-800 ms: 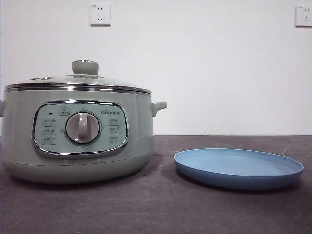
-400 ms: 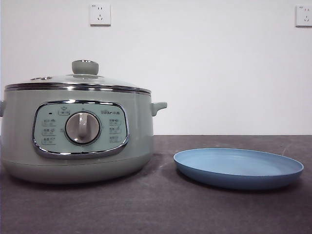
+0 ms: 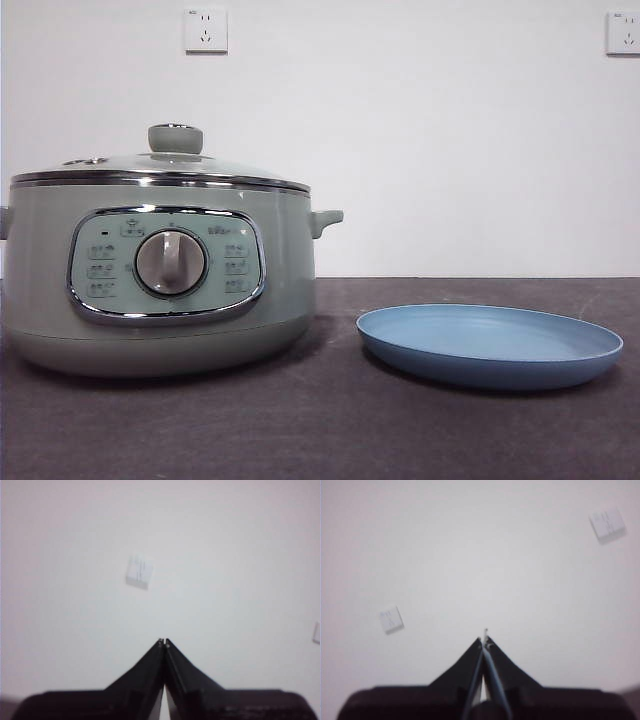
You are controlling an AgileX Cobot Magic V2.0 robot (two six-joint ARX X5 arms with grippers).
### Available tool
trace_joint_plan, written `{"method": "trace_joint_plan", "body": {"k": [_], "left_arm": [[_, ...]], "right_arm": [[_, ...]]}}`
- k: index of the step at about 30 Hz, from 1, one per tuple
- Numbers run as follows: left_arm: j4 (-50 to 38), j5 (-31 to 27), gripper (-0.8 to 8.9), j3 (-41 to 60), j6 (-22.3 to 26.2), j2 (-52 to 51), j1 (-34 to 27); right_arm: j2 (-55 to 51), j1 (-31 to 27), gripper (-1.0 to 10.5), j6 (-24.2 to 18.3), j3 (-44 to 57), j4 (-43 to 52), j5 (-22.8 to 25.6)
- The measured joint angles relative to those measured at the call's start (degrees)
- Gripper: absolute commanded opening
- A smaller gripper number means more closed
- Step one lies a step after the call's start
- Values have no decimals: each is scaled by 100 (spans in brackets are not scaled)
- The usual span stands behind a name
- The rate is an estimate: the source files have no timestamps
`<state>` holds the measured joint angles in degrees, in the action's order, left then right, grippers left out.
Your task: Take the potato out from the steamer,put the potato on the plate,close the lid
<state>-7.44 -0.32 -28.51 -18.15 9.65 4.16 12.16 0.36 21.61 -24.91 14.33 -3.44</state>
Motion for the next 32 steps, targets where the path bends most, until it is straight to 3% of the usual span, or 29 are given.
{"method": "trace_joint_plan", "body": {"k": [4,10,14,17,21,25,27,29,31,32], "left_arm": [[210,138,-6,-1193,407,857,0],[1471,911,-6,-3128,835,2304,0],[2859,1703,-6,-4520,1034,3355,0],[3974,2341,-6,-5471,1220,4076,0],[5270,2817,-3,-6441,1552,4918,0],[6065,2879,36,-6804,1755,5545,0],[6255,2876,206,-6804,1777,5746,0],[6367,2876,391,-6804,1803,5890,0],[6439,2876,479,-6804,1816,5967,2],[6478,2874,475,-6804,1818,6002,17]], "right_arm": [[863,0,-9,-219,-1226,-22,-560],[2371,0,-9,-603,-3265,-546,-2105],[3523,7,-10,-793,-4763,-1622,-3421],[4321,109,-9,-1047,-5829,-2743,-4054],[5257,389,-1,-1672,-6953,-4382,-4138],[5932,623,10,-2284,-7608,-5753,-4135],[6135,680,110,-2503,-7696,-6089,-4129],[6275,686,334,-2614,-7698,-6240,-4120],[6373,721,531,-2658,-7700,-6332,-4105],[6424,745,599,-2677,-7700,-6426,-4092]]}}
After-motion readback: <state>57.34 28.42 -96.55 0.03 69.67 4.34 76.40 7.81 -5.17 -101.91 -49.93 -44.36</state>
